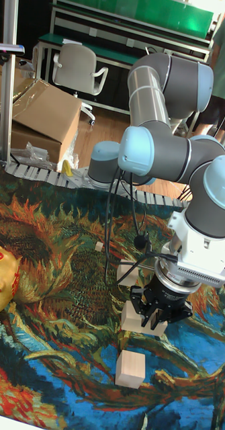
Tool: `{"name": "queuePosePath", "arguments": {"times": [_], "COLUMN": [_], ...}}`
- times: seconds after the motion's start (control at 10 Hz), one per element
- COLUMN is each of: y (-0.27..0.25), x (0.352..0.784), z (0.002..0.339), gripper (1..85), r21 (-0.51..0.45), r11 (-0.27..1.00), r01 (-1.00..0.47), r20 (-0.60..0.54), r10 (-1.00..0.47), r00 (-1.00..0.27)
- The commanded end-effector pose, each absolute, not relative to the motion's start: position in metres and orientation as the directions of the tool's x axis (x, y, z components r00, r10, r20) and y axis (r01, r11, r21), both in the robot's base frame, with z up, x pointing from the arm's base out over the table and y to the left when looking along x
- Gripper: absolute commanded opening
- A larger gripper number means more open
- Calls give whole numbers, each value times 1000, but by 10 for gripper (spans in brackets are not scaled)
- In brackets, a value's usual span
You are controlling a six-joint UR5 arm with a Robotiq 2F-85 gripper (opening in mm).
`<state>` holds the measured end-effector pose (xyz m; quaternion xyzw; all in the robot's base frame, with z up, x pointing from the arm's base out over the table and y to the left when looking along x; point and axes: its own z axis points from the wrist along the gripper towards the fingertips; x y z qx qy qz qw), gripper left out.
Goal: Drop coins into a piggy bank
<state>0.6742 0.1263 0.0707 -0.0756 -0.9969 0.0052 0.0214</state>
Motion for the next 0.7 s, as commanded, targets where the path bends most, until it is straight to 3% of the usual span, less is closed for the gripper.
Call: {"name": "queuePosePath", "arguments": {"times": [0.0,0.6], "y": [131,131], "x": [675,678], "z": [68,68], "gripper": [240,240], "r21": [0,-4], "r11": [988,986], "r01": [154,164], "r20": [46,32], "r10": [154,164], "r00": [-987,-986]}}
